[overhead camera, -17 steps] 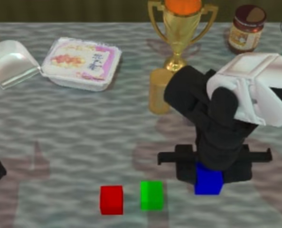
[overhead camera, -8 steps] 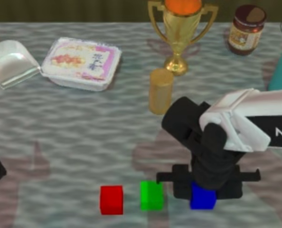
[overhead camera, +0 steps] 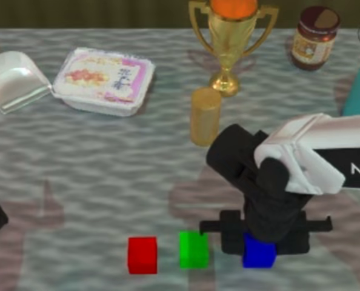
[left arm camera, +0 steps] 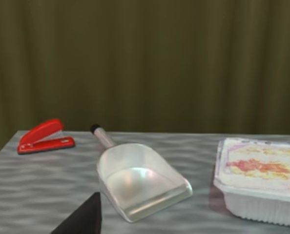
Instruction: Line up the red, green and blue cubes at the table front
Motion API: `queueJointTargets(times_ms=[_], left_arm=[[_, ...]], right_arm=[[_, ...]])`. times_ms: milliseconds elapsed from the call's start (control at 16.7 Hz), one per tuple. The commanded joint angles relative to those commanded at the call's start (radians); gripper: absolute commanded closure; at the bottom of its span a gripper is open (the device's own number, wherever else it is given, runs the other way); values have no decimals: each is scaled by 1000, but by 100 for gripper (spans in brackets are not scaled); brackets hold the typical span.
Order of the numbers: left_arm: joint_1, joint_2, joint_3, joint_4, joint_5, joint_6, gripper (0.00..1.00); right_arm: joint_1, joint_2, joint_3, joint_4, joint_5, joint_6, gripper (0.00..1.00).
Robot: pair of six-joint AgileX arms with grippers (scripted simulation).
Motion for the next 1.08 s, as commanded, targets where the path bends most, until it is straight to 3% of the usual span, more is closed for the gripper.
queueJointTargets(times_ms=[480, 1080], left_arm=[[0, 0, 0, 0, 0, 0, 0], [0, 0, 0, 0, 0, 0, 0]], right_arm=[[0, 0, 0, 0, 0, 0, 2], [-1, -2, 3, -3, 0, 0, 0]])
